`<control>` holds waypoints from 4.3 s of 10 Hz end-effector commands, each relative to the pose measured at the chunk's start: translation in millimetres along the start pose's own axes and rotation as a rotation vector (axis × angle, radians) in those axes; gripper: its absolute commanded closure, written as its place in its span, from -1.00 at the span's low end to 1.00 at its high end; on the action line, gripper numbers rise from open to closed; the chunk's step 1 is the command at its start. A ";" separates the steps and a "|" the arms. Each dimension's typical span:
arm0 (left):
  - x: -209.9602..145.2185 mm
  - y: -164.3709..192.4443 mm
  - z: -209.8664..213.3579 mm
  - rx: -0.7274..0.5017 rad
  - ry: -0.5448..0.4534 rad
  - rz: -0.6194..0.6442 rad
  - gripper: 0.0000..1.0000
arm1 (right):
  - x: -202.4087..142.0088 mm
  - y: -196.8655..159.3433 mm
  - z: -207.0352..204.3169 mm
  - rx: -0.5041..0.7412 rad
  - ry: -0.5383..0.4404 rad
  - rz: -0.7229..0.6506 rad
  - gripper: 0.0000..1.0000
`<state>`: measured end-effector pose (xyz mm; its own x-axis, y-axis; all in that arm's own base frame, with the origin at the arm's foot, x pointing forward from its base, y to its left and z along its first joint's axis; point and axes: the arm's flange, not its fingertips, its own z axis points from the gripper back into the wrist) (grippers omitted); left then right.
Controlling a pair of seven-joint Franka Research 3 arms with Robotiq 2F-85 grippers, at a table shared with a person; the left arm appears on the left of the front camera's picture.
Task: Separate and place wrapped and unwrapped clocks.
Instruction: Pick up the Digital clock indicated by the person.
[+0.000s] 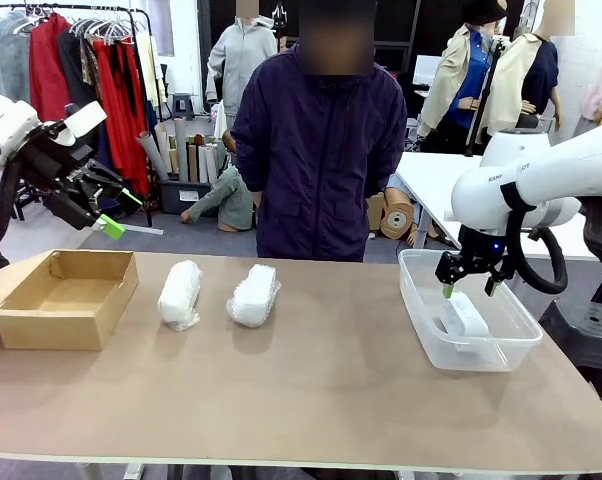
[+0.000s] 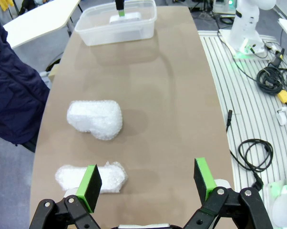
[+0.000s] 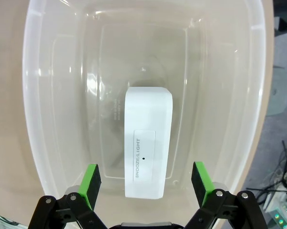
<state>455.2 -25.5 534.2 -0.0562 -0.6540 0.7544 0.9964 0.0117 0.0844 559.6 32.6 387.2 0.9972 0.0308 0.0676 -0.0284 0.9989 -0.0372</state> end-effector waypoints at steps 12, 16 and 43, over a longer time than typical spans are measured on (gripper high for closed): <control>1.1 -0.6 1.0 -0.001 -0.017 -0.005 -1.00 | 14.0 22.1 104.0 0.367 -0.108 0.779 -1.00; 1.1 -0.6 1.0 -0.001 -0.017 -0.005 -1.00 | 10.3 25.8 151.2 0.549 -0.332 1.182 -1.00; 1.1 -0.6 1.0 -0.001 -0.017 -0.005 -1.00 | -6.9 0.9 159.9 0.648 -0.565 1.258 -1.00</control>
<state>455.2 -25.5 534.2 -0.0562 -0.6540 0.7544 0.9964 0.0116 0.0843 539.6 36.7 542.0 0.1427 0.7067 0.6929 -0.9881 0.1417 0.0590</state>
